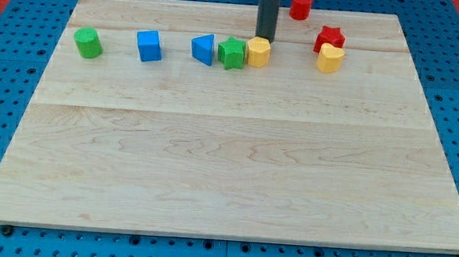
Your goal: Slide the yellow hexagon at the bottom of the yellow heart
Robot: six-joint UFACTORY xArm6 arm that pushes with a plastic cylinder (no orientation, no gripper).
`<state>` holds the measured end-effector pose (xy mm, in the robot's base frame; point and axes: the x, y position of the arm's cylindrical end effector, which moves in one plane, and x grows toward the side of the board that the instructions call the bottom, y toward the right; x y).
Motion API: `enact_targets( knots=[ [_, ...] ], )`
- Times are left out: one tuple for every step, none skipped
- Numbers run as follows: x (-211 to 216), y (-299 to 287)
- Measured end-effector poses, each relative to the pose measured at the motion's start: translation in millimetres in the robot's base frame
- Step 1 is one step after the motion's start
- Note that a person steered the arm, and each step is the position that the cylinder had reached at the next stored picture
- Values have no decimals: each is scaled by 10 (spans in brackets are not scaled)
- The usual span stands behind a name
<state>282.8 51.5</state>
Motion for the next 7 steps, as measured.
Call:
enact_targets(
  knots=[
    [-47, -158],
    [-155, -411],
    [78, -435],
    [277, -174],
    [493, 58],
    [739, 122],
    [1051, -55]
  ],
)
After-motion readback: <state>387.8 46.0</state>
